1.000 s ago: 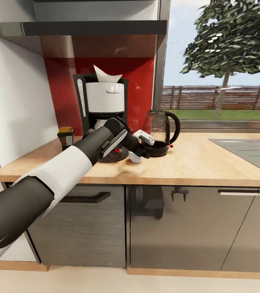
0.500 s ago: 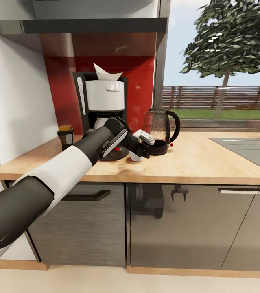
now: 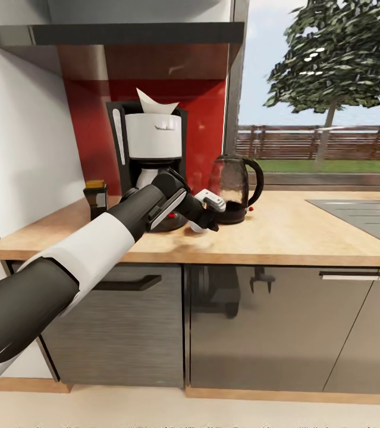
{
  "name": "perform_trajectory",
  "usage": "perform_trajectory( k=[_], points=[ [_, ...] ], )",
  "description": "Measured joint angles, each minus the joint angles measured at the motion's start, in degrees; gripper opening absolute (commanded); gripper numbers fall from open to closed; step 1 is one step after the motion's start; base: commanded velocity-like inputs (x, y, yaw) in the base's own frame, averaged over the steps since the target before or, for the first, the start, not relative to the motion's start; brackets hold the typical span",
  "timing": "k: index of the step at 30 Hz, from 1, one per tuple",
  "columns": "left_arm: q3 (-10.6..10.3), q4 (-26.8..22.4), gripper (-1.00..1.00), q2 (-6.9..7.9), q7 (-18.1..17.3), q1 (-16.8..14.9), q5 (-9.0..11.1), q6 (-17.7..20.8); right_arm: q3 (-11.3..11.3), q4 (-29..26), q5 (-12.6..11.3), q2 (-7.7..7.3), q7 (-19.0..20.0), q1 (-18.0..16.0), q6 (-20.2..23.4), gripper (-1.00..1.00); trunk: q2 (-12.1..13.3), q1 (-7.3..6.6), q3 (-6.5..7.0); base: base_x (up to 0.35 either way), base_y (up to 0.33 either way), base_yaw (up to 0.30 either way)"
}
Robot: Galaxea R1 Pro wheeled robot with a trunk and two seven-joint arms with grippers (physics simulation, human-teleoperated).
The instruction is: Set up a coffee station on the kitchen countertop: keep the coffee maker on the countertop, move the bottle of coffee from the kitchen shelf to the counter next to the coffee maker, place a paper coffee filter on top of the coffee maker, put the saucer next to the coffee maker with the coffee cup on the saucer, and place the electric kettle next to the coffee maker.
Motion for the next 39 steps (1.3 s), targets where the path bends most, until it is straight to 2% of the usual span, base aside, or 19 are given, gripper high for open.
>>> perform_trajectory(
  k=[2,39],
  points=[
    [0.0,0.0,1.0,0.0,0.0,0.0,0.0,0.0,0.0,0.0,0.0,0.0,0.0,0.0,0.0,1.0,-0.8,0.44,-0.36,0.0,0.0,0.0],
    [0.3,0.1,1.0,0.0,0.0,0.0,0.0,-0.1,0.0,0.0,0.0,0.0,0.0,0.0,0.0,1.0,-0.8,0.44,-0.36,0.011,0.008,0.0]
  ],
)
